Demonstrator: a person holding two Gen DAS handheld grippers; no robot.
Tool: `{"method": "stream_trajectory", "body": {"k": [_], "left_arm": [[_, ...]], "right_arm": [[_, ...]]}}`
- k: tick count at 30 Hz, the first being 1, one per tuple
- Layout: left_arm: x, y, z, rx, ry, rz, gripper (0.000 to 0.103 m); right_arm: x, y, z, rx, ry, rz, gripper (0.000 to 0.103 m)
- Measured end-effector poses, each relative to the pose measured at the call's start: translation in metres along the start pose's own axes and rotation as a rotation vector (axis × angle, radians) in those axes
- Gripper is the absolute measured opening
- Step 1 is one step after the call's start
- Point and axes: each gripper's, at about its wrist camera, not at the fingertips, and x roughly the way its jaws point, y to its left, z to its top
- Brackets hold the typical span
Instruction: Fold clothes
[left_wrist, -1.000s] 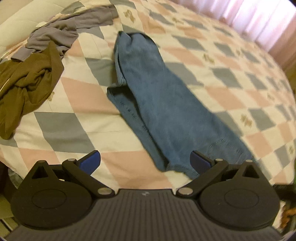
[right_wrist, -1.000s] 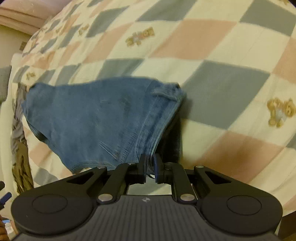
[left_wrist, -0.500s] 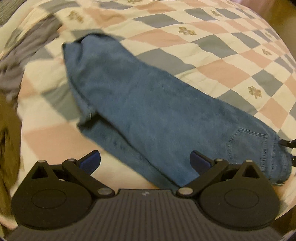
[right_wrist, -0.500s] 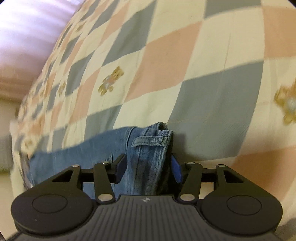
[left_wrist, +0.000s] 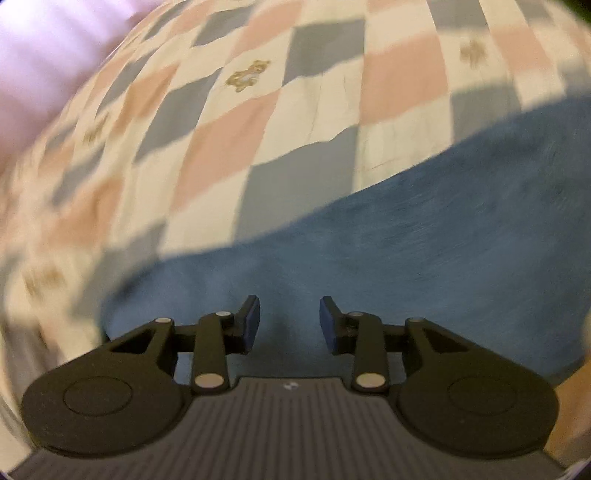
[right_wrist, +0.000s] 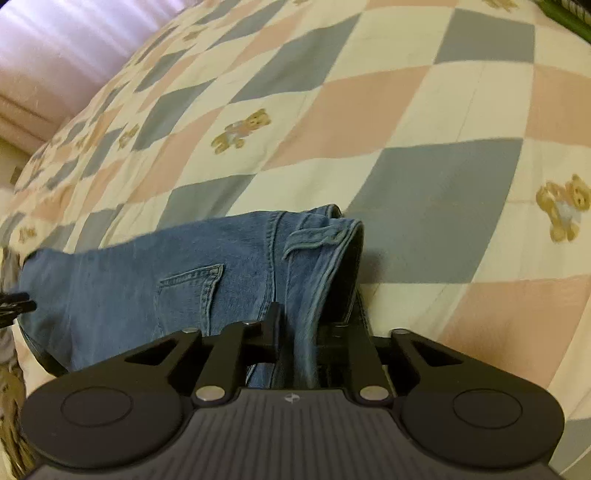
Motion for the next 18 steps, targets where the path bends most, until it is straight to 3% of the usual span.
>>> {"method": "stream_trajectory", "body": {"k": [1,4,7,9,11,12,14,15,17,18], "left_arm": [[0.009,0.01,0.005,0.048,0.0,0.007,0.034],[0.033,0.044,0.017,0.115,0.004,0.032,0.062],[0.054,0.08,0.025,0.109,0.023,0.033,0.068],[0.071,0.102,0.029,0.079,0.054,0.012,0.077],[0.088,0.112,0.027,0.057,0.107,-0.062,0.081],[0.098,0.113,0.024,0.059,0.133,-0.096,0.079],[0.111,0.106,0.014,0.078,0.17,-0.145,0.033],[0.114,0.1,0.009,0.095,0.184,-0.133,0.023],[0.108,0.091,-0.004,0.117,0.169,-0.088,0.012],[0.101,0.089,-0.01,0.113,0.153,-0.075,0.009]], "right_arm": [[0.001,0.001,0.0,0.0,0.0,-0.009,0.026],[0.006,0.005,0.002,-0.007,0.004,-0.011,0.042],[0.012,0.008,0.008,0.008,-0.004,-0.017,0.053],[0.017,0.008,0.012,0.038,-0.005,-0.006,0.062],[0.023,0.008,0.016,0.072,0.0,0.011,0.07],[0.026,0.008,0.017,0.084,0.006,0.02,0.07],[0.03,0.01,0.018,0.09,0.012,0.029,0.071],[0.029,0.012,0.017,0.079,0.01,0.039,0.064],[0.025,0.015,0.016,0.065,0.018,0.049,0.009],[0.021,0.016,0.016,0.058,0.018,0.038,0.007]]}}
